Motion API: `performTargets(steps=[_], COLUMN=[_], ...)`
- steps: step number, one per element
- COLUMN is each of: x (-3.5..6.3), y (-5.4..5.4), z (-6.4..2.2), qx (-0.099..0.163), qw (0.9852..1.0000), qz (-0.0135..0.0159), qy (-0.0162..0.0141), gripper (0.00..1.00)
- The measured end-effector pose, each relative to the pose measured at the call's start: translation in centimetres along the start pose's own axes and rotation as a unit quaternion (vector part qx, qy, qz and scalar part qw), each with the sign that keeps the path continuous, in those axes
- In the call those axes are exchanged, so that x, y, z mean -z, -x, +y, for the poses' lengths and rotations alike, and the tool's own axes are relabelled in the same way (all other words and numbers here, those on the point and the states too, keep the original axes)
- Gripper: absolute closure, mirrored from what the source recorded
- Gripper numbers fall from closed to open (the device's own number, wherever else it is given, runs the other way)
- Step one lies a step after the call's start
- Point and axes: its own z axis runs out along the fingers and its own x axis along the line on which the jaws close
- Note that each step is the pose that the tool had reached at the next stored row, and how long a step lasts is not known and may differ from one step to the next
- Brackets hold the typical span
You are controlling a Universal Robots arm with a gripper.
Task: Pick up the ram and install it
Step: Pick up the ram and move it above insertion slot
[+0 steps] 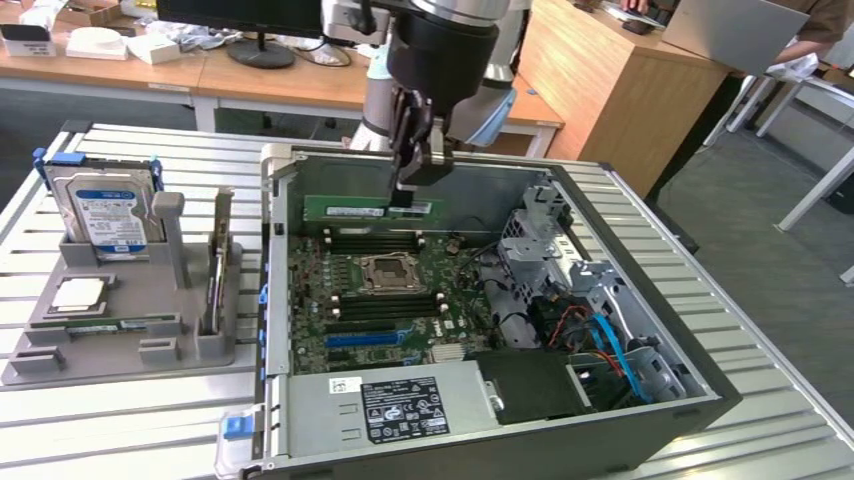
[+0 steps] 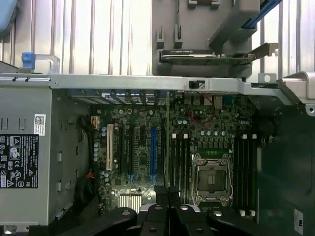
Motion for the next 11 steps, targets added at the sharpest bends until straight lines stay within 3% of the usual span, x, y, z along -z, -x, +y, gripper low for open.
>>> performTargets(steps=[11], x=[0.07], y=[0.0], z=[-2.09], qx=[0.000], qw=[1.0000], qz=[0.0000], qy=[0.0000], gripper=[0.89])
